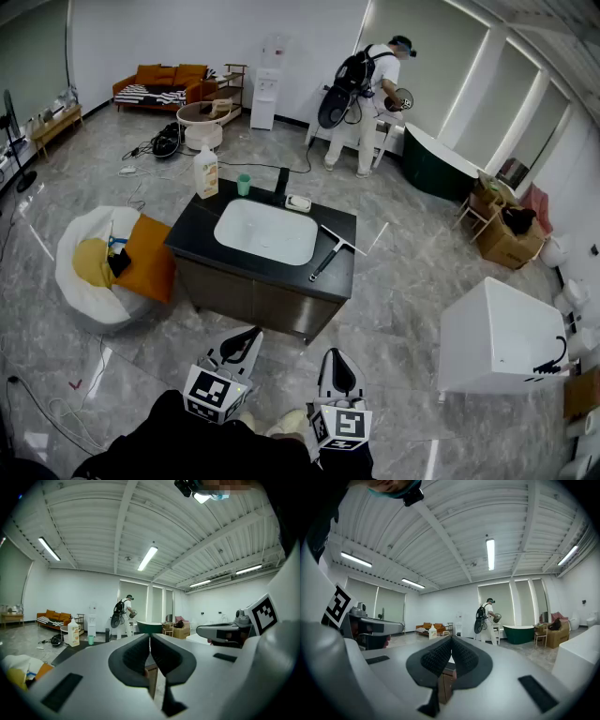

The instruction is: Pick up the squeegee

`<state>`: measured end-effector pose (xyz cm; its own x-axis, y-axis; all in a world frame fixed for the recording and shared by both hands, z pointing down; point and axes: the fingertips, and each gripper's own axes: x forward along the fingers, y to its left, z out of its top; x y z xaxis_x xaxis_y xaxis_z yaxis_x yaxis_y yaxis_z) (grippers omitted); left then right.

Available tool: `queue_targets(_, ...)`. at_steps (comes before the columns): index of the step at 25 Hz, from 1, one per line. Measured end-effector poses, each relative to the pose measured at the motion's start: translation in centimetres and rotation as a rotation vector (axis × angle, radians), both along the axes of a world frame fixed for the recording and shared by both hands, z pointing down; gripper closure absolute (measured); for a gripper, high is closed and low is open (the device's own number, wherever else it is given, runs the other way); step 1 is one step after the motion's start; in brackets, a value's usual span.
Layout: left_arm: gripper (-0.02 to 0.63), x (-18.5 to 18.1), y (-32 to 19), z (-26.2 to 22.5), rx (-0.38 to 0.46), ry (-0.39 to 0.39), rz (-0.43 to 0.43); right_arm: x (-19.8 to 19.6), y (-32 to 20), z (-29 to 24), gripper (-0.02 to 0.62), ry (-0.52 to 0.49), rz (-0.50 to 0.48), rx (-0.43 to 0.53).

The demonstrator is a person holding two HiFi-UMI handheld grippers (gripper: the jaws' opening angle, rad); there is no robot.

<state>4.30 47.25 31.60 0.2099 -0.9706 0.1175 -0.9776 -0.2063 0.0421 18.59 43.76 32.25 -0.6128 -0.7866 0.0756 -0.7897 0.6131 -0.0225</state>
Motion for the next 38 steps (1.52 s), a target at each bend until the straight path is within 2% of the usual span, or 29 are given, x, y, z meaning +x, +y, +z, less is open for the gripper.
queue_targets(13,0.578,-2.7,0.3,0.0,0.009,-0.001,-0.028,-2.5,-0.3,0.1,0.580,0.003,-0.016,0.003)
queue_targets(24,0.578,-6.1,-0.5,0.8,0.003,0.010,-0.087,-6.2,-1.9,0.9,0.580,0.017,-0.075,-0.009)
queue_targets(31,0.578,-9.0,-4.0,1.7,-0.014,0.012,-0.128,-9.7,-6.1,1.5,0.580,0.017,-0.122,-0.024)
queue_targets(38,0.578,-12.2,-10.3,3.0,-0.039,0.017,-0.147,-13.1,-12.5,2.8,0.580,0.024,-0.144,-0.043)
